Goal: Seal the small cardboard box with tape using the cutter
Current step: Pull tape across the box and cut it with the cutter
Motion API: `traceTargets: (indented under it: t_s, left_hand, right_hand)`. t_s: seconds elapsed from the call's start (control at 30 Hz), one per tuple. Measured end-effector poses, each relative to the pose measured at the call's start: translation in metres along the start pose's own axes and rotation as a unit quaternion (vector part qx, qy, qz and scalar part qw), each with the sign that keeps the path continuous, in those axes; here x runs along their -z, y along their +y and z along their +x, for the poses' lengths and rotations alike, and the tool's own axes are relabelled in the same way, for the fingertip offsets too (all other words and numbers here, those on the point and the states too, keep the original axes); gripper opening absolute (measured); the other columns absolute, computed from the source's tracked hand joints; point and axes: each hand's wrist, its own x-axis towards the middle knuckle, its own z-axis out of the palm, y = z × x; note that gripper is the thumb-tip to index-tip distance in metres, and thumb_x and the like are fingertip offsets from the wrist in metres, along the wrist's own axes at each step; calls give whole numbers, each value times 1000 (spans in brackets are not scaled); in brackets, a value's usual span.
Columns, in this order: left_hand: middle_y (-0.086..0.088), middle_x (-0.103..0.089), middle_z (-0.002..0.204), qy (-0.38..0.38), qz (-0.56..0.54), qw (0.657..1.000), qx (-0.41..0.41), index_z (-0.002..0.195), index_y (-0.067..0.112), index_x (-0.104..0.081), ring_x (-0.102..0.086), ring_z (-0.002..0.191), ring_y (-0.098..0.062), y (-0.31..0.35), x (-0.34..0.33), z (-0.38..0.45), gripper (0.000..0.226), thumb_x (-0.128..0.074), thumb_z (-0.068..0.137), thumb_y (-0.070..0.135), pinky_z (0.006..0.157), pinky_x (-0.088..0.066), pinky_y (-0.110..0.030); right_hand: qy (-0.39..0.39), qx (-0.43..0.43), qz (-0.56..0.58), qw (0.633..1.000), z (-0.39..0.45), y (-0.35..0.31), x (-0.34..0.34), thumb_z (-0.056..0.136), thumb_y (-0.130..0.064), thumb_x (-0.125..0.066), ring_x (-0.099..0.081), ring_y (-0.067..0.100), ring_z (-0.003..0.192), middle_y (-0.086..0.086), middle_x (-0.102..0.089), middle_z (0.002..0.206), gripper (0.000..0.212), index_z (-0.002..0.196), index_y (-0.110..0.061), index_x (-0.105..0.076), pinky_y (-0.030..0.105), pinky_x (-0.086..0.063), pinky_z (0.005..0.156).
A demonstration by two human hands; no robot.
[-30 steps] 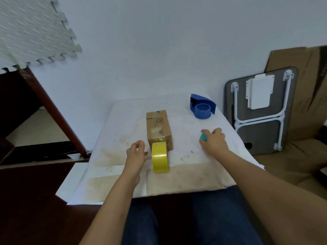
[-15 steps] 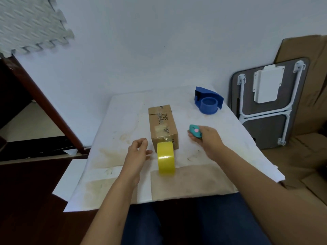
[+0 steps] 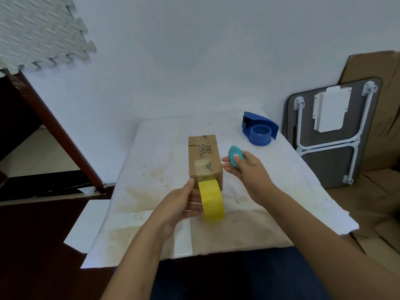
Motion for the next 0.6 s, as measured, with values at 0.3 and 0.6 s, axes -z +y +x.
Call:
traceTargets:
  t_s: [0.3, 0.6]
  left_hand:
    - [-10, -78, 102, -70, -28, 997, 31, 113, 12, -70, -74, 97, -22, 7, -19, -2, 45, -50, 96, 49, 94, -55, -39]
    - [-14, -78, 95, -63, -21, 998, 19, 103, 13, -73, -76, 90, -23, 8, -19, -8, 35, -53, 97, 41, 87, -58, -37]
  right_hand:
    - [-144, 132, -368, 909, 12, -3, -35, 100, -35, -44, -63, 0, 92, -13, -65, 108, 30, 126, -21, -47, 9, -45, 70]
    - [-161, 125, -365, 909, 14, 6, -28, 101, -33, -41, -61, 2, 94, -17, -66, 110, 29, 127, -21, -45, 20, -48, 81]
